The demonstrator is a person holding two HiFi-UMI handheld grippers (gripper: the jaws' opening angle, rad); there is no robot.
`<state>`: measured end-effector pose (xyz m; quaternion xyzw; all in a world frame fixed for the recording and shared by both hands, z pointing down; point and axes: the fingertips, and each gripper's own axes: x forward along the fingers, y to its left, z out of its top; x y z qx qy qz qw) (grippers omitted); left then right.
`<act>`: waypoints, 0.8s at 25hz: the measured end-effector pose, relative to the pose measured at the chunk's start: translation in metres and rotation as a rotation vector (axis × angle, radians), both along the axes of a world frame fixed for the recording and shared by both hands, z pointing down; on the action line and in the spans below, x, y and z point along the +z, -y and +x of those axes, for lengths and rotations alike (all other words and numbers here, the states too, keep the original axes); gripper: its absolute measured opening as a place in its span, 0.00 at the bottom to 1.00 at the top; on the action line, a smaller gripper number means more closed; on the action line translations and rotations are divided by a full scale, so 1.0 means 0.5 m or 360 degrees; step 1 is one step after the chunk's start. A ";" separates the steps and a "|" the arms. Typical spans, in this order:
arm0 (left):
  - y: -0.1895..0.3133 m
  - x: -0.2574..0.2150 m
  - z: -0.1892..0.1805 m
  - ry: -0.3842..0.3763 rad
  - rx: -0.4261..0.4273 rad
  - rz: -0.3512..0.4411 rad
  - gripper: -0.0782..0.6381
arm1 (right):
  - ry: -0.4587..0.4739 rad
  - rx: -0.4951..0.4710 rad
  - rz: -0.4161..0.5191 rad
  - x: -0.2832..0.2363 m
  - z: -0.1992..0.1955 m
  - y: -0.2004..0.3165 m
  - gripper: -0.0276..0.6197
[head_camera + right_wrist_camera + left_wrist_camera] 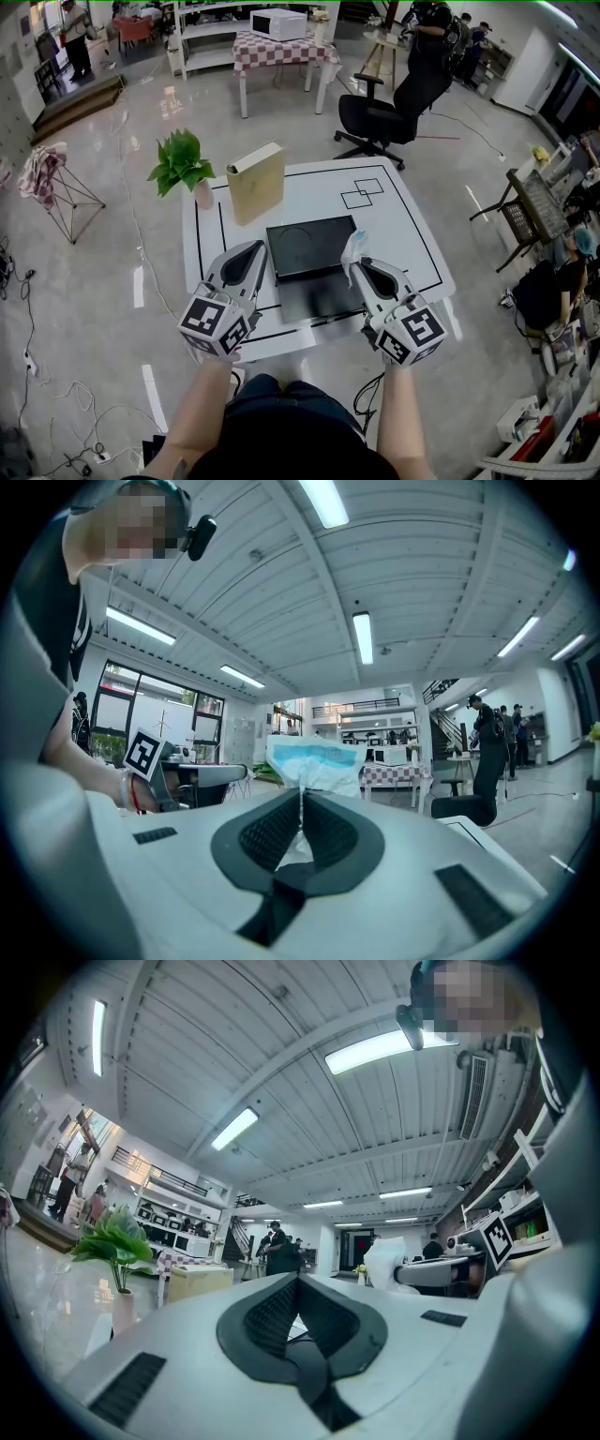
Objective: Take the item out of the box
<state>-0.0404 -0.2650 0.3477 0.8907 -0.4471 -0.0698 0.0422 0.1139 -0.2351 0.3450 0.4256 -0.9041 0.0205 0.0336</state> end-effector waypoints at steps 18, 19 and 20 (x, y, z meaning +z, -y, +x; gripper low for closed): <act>0.005 0.011 0.013 0.0002 0.0005 -0.0026 0.11 | 0.0004 -0.0001 -0.0027 0.012 0.014 0.002 0.06; 0.004 0.010 0.015 0.0001 0.0004 -0.0028 0.11 | 0.0004 -0.0003 -0.0029 0.012 0.015 0.001 0.06; 0.004 0.009 0.016 -0.0001 0.0003 -0.0028 0.11 | 0.0003 -0.0003 -0.0030 0.011 0.017 0.001 0.06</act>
